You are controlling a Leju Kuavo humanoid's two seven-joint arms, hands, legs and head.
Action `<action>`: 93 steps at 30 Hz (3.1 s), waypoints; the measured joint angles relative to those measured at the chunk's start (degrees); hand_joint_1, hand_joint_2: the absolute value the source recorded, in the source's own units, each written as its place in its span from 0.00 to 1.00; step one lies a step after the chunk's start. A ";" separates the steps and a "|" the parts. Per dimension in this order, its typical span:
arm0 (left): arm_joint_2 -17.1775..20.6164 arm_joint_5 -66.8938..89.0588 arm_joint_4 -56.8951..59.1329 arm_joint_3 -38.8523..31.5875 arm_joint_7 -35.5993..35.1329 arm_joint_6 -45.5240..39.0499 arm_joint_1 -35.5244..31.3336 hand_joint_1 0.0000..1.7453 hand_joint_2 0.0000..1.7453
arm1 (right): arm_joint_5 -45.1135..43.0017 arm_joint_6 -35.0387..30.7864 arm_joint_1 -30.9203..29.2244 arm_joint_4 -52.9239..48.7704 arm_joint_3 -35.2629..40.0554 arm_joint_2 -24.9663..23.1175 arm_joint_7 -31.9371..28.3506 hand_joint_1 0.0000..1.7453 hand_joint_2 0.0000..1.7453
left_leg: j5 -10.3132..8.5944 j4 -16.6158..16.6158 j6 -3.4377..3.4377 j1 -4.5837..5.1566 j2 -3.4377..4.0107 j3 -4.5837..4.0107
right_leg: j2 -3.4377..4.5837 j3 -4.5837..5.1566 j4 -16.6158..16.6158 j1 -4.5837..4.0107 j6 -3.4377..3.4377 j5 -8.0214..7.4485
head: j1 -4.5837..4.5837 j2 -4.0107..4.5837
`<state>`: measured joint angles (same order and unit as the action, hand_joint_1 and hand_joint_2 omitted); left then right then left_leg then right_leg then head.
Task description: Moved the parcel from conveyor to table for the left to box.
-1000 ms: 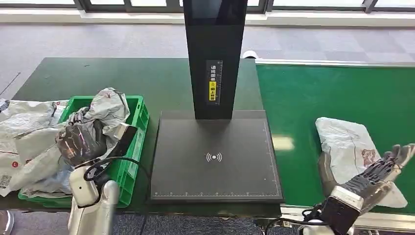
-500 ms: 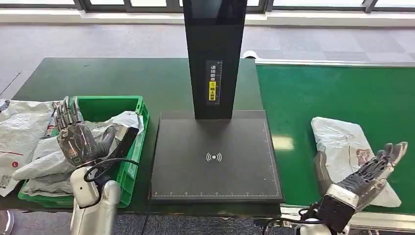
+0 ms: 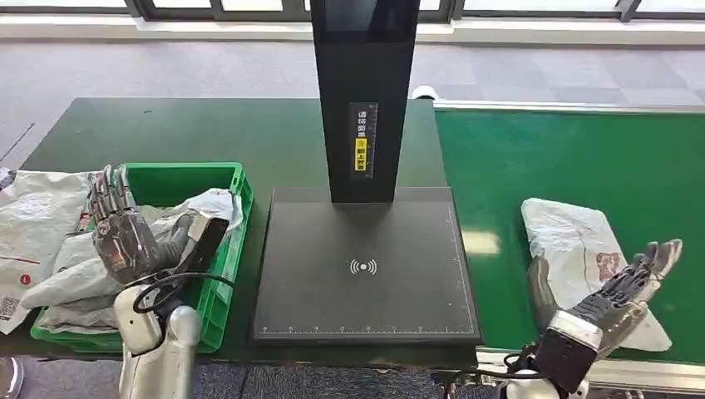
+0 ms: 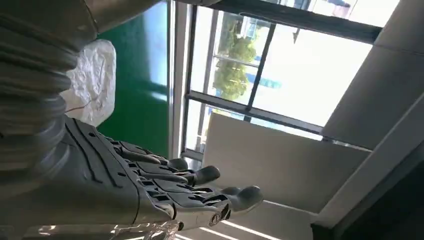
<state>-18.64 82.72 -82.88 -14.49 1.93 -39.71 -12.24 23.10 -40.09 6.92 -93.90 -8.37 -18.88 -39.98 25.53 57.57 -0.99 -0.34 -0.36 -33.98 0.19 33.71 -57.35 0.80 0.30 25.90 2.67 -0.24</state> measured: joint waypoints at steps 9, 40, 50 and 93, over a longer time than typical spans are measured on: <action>-0.09 -6.42 -2.47 -1.03 4.43 0.00 0.00 0.00 1.00 | -0.33 0.00 -0.09 0.66 -0.02 0.02 -0.02 0.00 1.00 | 0.00 0.00 0.00 0.00 0.01 0.01 | 0.00 0.00 0.00 0.01 0.00 0.00 | -0.02 0.00; -0.11 -5.98 -2.66 -1.03 3.56 0.00 -0.02 0.00 1.00 | -0.48 -0.02 -0.08 0.74 -0.17 0.02 -0.02 0.00 1.00 | 0.00 0.00 0.00 0.00 0.01 0.01 | 0.00 0.01 0.00 0.01 0.00 0.00 | 0.00 0.00; -0.46 -56.77 1.36 2.22 33.90 12.05 -0.18 0.00 1.00 | 17.07 0.00 -1.65 7.02 -4.95 0.07 5.32 0.00 1.00 | 0.00 0.00 0.01 0.00 0.00 0.00 | 0.01 -0.01 0.03 0.00 0.01 -0.01 | 0.00 0.00; -0.09 -79.07 -0.85 19.23 38.22 50.75 4.50 0.00 1.00 | 56.37 2.25 -32.72 66.81 -28.59 15.82 35.77 0.00 1.00 | -0.03 0.11 0.07 0.07 -0.12 -0.11 | -0.05 0.02 0.02 0.05 0.11 -0.12 | -0.02 0.00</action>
<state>-18.73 3.65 -83.73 4.74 40.15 11.04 -7.74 79.47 -37.84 -25.79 -27.09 -36.96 -3.06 -4.20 25.50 57.69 -0.92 -0.27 -0.48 -34.08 0.13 33.73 -57.33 0.85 0.40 25.79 2.64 -0.24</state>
